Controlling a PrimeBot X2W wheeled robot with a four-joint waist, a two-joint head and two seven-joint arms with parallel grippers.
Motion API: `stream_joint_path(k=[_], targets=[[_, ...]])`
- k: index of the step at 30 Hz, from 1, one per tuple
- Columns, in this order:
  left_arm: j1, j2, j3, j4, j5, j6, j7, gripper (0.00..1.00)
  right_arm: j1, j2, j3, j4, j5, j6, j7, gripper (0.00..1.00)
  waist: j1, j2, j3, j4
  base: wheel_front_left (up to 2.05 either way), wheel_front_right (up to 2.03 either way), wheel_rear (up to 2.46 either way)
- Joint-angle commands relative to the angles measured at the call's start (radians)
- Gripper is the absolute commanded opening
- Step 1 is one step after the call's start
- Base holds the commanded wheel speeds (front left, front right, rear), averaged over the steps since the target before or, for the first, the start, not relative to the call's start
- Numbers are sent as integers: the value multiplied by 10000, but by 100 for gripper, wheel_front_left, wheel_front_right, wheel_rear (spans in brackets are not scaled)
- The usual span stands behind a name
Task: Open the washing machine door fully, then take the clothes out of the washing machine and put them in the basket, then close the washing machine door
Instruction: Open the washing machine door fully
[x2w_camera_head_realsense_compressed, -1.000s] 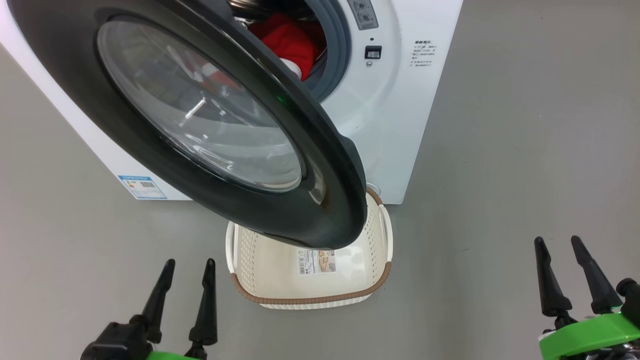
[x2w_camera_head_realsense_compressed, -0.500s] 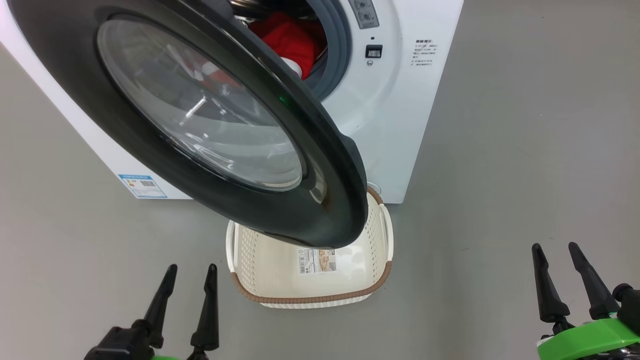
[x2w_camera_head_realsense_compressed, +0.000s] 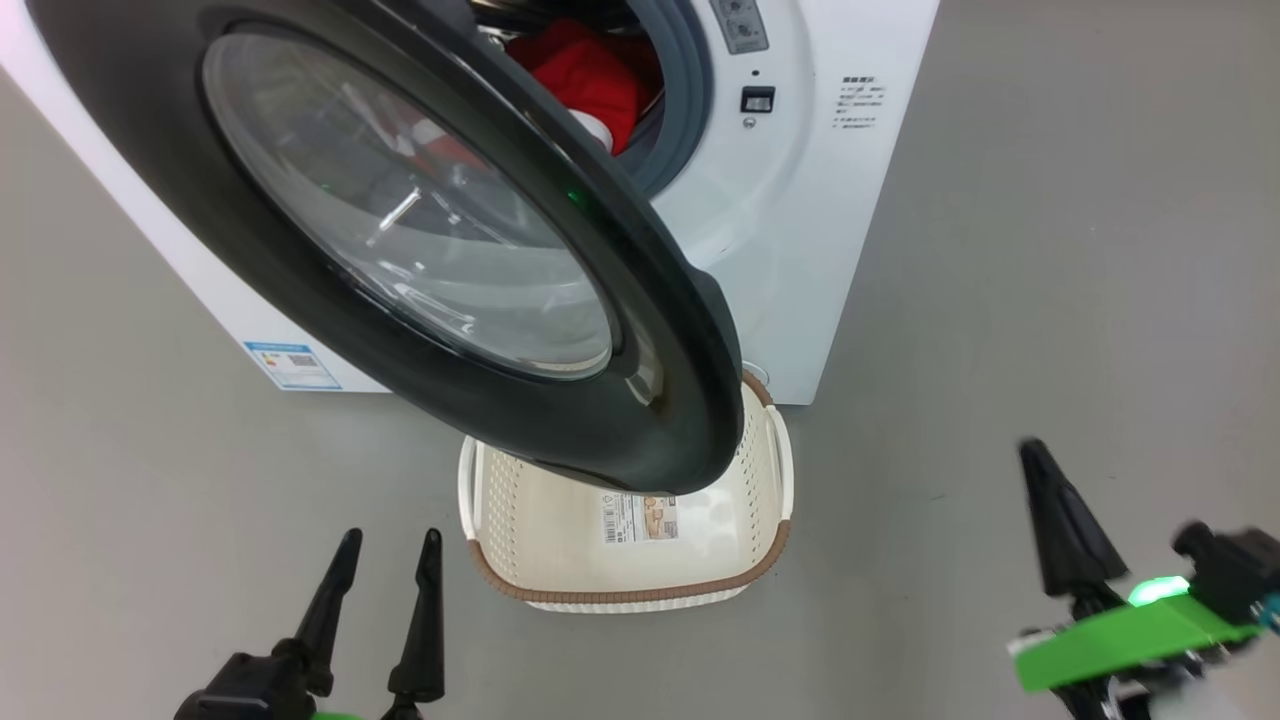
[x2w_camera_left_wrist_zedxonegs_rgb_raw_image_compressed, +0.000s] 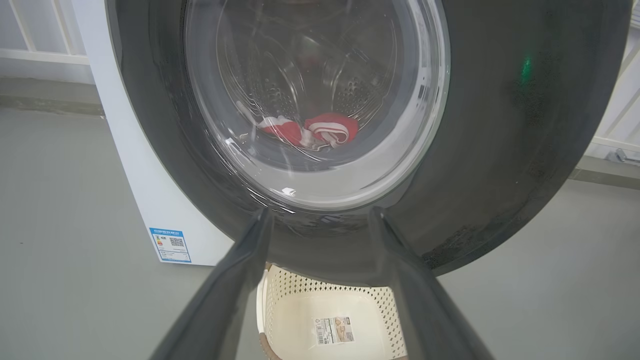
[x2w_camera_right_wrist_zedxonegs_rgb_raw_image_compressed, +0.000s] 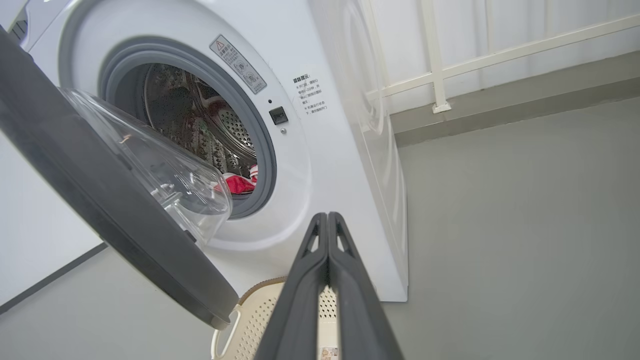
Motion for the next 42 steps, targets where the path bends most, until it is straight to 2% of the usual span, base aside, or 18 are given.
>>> stream_joint_path(k=[1,10,18,23,30,31,36,42], targets=[[-198,81,273,-250,-17,-2,-122,100,-552,-262,587,-325,479,65,-64,0,0,0,30,49,0,0,0],[-281,81,107,-293,-149,82,-122,100,-2382,-968,2499,-425,3217,65,-64,0,0,0,195,336,0,0,0],[-400,81,-31,-295,-228,136,-122,100,-3984,-2063,4616,-664,6719,65,-31,0,0,0,403,618,0,0,0],[-473,81,-104,-310,-274,171,-122,100,-4816,-2762,5683,-811,8617,65,744,0,0,0,565,702,0,0,0],[-671,81,-210,-315,-350,209,-122,100,-5427,-3017,5604,-956,10462,65,2331,0,0,0,895,776,0,0,0],[-671,81,-210,-315,-350,209,-122,100,-5427,-3017,5604,-956,10462,65,2331,0,0,0,895,776,0,0,0],[-837,81,-281,-307,-408,218,-122,100,-5568,-2885,5212,-637,11216,65,3856,0,0,0,1084,841,0,0,0],[-953,81,-354,-275,-476,246,-122,100,-5557,-2539,4775,-367,11380,65,5382,0,0,0,1174,935,0,0,0]])
